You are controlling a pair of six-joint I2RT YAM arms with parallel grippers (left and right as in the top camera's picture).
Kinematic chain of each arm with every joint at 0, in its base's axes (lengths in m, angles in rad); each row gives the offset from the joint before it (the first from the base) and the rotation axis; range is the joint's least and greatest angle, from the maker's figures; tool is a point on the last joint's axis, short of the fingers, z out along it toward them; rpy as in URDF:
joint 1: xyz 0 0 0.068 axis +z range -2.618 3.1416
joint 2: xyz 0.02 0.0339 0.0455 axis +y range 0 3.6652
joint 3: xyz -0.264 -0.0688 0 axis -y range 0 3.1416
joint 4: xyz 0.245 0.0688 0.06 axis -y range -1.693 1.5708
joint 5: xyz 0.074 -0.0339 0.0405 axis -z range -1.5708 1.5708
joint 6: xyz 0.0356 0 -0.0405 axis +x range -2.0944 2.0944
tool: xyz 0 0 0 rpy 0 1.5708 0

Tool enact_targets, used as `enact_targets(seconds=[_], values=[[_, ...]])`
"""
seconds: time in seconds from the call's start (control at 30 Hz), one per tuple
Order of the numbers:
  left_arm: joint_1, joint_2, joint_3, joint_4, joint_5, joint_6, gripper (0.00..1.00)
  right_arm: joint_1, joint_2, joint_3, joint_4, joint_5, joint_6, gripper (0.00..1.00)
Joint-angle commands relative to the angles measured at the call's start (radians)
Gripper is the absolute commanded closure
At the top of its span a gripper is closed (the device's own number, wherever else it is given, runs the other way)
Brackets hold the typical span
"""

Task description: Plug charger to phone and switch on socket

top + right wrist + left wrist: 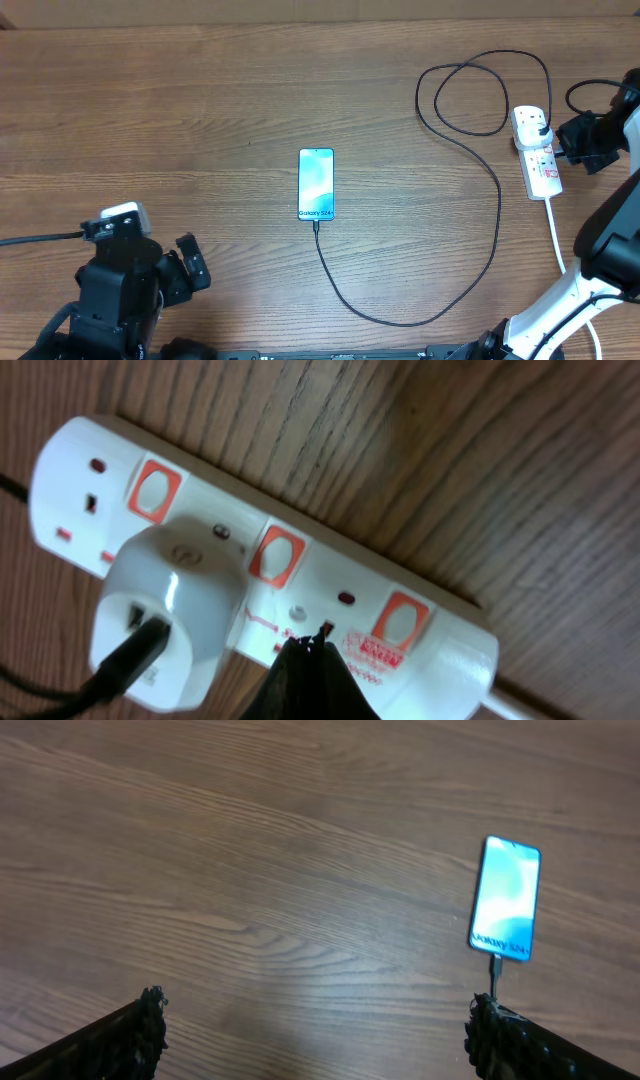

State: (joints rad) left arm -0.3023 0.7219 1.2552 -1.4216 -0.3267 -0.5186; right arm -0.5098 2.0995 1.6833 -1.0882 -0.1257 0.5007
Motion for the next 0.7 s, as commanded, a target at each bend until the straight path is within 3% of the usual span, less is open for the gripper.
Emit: enact_targets(seconds=[0.0,0.67], values=[[0.064,-0.043,0.002,0.000,-0.020,-0.013,0.00,0.005,0.009,0.029,0.018,-0.006,-0.005,0.96],[0.216,-0.279,0.002,-0.018,-0.020,-0.013,0.00,0.043,0.034,0.029,0.068,-0.013,-0.005,0.96]])
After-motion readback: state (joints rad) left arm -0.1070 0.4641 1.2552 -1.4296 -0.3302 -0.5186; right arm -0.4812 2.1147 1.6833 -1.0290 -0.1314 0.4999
